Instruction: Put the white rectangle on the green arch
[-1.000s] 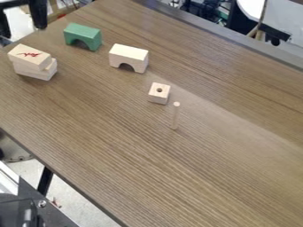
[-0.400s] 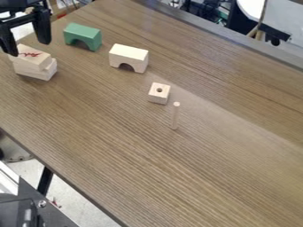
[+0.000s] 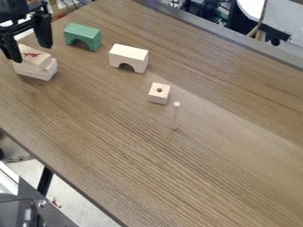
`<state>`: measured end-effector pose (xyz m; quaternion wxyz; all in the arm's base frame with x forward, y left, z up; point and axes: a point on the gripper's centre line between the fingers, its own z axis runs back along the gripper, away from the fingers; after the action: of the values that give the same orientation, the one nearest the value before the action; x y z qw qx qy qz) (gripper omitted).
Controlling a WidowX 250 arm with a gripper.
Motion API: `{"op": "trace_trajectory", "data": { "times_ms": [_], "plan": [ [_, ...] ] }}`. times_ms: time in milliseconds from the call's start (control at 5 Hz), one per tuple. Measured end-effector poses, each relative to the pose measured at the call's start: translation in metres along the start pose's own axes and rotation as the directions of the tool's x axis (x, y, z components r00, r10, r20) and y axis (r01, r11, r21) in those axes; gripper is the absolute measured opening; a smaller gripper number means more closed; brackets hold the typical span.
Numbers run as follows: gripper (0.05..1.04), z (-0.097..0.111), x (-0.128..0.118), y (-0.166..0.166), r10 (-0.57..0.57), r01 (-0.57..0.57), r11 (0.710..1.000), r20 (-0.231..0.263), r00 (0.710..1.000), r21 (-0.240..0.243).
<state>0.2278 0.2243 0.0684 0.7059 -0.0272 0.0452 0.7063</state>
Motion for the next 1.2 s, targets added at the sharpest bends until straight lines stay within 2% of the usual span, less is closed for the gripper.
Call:
{"op": "trace_trajectory", "data": {
  "times_ms": [400,600,800,1000,1200],
  "plan": [
    [0.963,-0.003,0.004,-0.002,0.014,-0.014,1.000,0.002,1.000,0.000],
    [0.685,-0.006,0.008,0.001,0.050,-0.050,0.999,-0.018,0.999,0.007],
    [0.546,-0.008,0.011,0.003,0.079,-0.079,0.997,-0.023,0.997,0.009],
    [0.546,-0.008,0.013,0.005,0.084,-0.084,0.996,-0.014,0.996,0.018],
    [0.546,-0.002,0.007,0.000,0.084,-0.084,0.996,-0.065,0.994,-0.001]
  ]
}}
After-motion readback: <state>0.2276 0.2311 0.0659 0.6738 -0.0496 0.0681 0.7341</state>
